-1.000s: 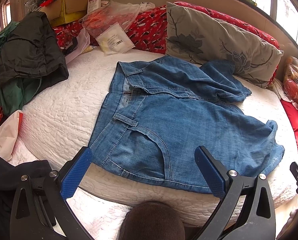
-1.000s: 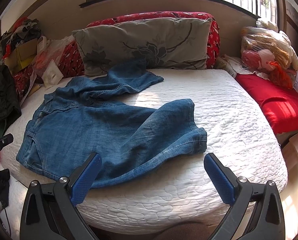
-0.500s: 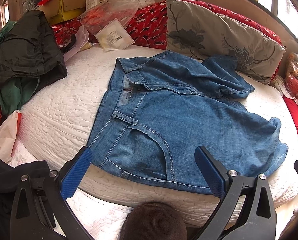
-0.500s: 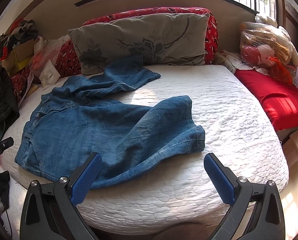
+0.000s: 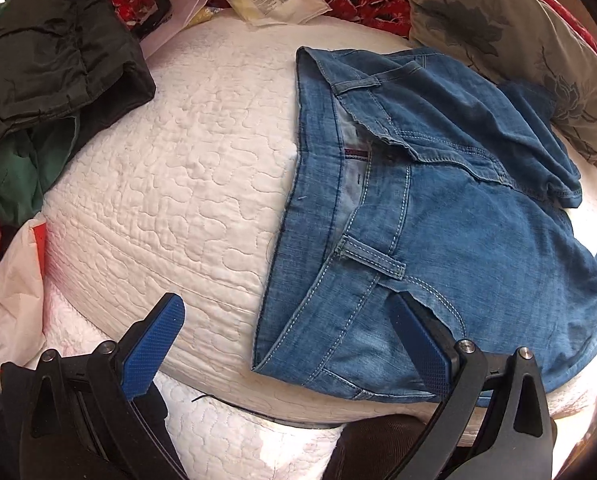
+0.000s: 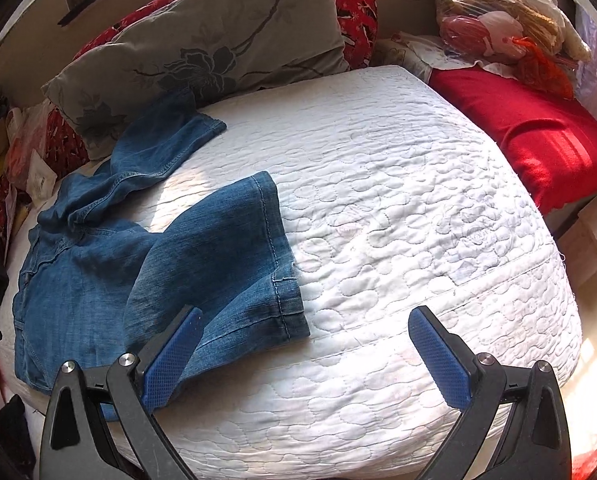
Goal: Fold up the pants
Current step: 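Grasp the jeans waistband with the left gripper while the right gripper grasps the leg hem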
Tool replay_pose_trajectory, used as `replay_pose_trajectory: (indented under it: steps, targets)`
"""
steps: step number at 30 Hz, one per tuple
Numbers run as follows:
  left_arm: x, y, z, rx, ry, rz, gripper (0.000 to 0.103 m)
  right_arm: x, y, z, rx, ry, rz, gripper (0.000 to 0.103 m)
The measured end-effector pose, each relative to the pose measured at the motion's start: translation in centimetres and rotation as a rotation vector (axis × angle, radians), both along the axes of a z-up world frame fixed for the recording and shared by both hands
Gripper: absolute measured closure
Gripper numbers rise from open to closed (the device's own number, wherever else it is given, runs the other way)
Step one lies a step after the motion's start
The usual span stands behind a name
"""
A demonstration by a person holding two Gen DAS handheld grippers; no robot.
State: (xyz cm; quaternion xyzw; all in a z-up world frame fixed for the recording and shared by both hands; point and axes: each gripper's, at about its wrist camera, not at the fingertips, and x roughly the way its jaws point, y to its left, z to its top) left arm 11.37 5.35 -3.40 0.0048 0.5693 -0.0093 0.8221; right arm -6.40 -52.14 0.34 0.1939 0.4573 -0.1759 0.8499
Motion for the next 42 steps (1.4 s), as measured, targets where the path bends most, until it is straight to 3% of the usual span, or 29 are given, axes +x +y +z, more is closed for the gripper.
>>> replay_pose_trajectory:
  steps: [5, 13, 16, 19, 20, 23, 24, 25, 26, 27, 28, 31, 35, 38, 40, 42]
  targets:
    - [2.9, 1.4, -1.9, -0.201, 0.141, 0.02, 0.0, 1.4, -1.6, -2.2, 0.109, 0.035, -0.023, 0.0]
    - [6.1, -3.9, -3.6, -0.151, 0.226, -0.11, 0.0, 2.6, -1.3, -3.2, 0.129, 0.072, -0.014, 0.0]
    - [6.9, -5.6, -5.2, -0.159, 0.318, -0.156, 0.0, 2.6, -1.1, -3.1, 0.125, 0.076, -0.002, 0.0]
    - [6.1, -6.7, -4.8, -0.136, 0.304, -0.208, 0.001, 2.9, -1.1, -2.9, 0.12, 0.074, 0.004, 0.0]
    - [5.8, -6.8, -4.5, -0.142, 0.299, -0.217, 0.005, 3.0, -1.3, -2.9, 0.117, 0.076, 0.006, 0.0]
    - [4.6, -7.8, -3.7, -0.148, 0.304, -0.255, 0.032, 4.0, -1.6, -3.4, 0.136, 0.097, 0.023, 0.002]
    - [4.4, -8.1, -3.8, -0.133, 0.322, -0.259, 0.048, 4.2, -1.6, -3.5, 0.16, 0.093, 0.036, 0.006]
    - [4.1, -8.4, -4.0, -0.115, 0.33, -0.252, 0.055, 4.5, -1.5, -3.7, 0.181, 0.085, 0.051, 0.021]
    - [3.6, -9.1, -4.4, -0.106, 0.326, -0.244, 0.056, 4.7, -1.4, -3.7, 0.203, 0.079, 0.07, 0.03]
    - [3.4, -9.3, -4.2, -0.107, 0.322, -0.235, 0.064, 5.1, -1.1, -4.0, 0.235, 0.082, 0.096, 0.057]
    - [3.1, -9.5, -4.1, -0.111, 0.326, -0.228, 0.073, 5.3, -0.9, -4.2, 0.263, 0.094, 0.118, 0.074]
    - [2.2, -9.9, -3.3, -0.078, 0.319, -0.207, 0.092, 5.0, -0.7, -3.1, 0.23, 0.089, 0.164, 0.083]
    - [0.4, -9.4, -2.5, -0.059, 0.304, -0.181, 0.092, 1.5, -1.7, 0.5, 0.205, -0.027, 0.145, 0.083]
    - [-0.2, -8.7, -4.2, -0.058, 0.346, -0.13, 0.092, -0.6, -2.7, -1.6, 0.222, 0.052, 0.1, 0.082]
    - [-0.6, -8.4, -4.0, -0.093, 0.337, -0.105, 0.092, -2.0, -2.9, -4.0, 0.247, 0.122, 0.074, 0.08]
    - [-0.9, -7.6, -3.1, -0.099, 0.335, -0.102, 0.092, -2.9, -2.9, -4.9, 0.29, 0.129, 0.054, 0.079]
